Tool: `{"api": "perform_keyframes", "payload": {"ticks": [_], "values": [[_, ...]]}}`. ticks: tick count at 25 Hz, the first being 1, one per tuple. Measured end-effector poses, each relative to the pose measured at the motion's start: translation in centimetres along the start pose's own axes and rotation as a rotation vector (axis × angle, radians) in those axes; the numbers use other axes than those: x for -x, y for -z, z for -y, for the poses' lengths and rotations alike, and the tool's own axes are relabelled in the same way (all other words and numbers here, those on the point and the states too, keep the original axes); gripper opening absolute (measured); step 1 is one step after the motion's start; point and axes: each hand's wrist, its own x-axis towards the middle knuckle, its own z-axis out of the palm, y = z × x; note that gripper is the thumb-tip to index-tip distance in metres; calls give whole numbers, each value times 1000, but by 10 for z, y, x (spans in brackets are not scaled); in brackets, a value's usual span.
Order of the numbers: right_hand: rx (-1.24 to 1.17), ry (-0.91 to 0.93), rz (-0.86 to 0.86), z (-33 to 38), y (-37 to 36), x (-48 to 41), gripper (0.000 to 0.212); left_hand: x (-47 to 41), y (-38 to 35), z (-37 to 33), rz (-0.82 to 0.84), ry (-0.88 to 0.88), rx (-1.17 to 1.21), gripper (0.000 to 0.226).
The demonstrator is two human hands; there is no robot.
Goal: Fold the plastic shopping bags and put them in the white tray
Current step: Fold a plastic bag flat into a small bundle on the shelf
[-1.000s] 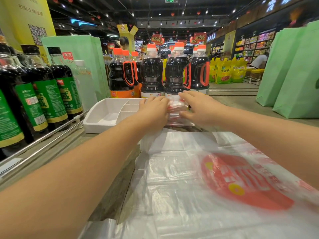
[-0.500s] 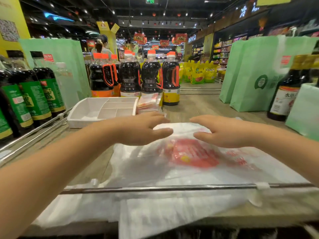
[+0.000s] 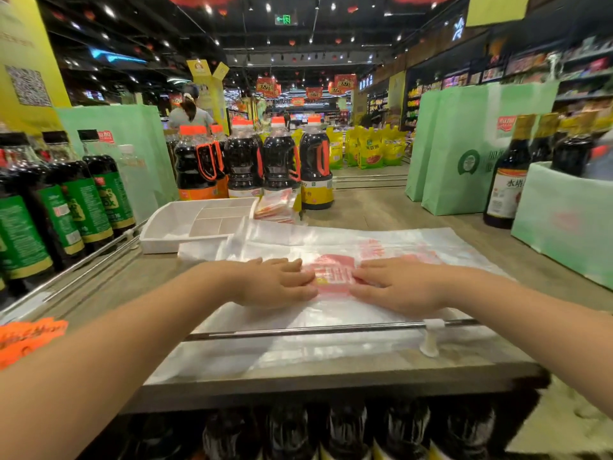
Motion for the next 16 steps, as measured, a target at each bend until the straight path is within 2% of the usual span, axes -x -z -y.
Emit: {"api": "perform_keyframes", "payload": {"ticks": [3, 5, 7, 8, 13, 16], "values": [[-8, -48, -7, -4, -4, -9, 79, -5, -3, -2, -143, -29, -75, 64], [-42, -39, -16, -5, -3, -12, 73, 5, -2, -1, -197, -194, 60, 59], [-77, 0, -28, -5, 1, -10, 68, 20, -1, -2, -108, -337, 187, 64], [-95, 26, -36, -6, 4, -6, 66, 26, -1, -3, -64, -366, 174, 68], [-71, 192, 23, -11, 15, 23, 71, 32, 0, 2, -53, -339, -38, 74], [-73, 248, 122, -17, 7, 27, 71, 31, -10, 12, -129, -332, -103, 71]]}}
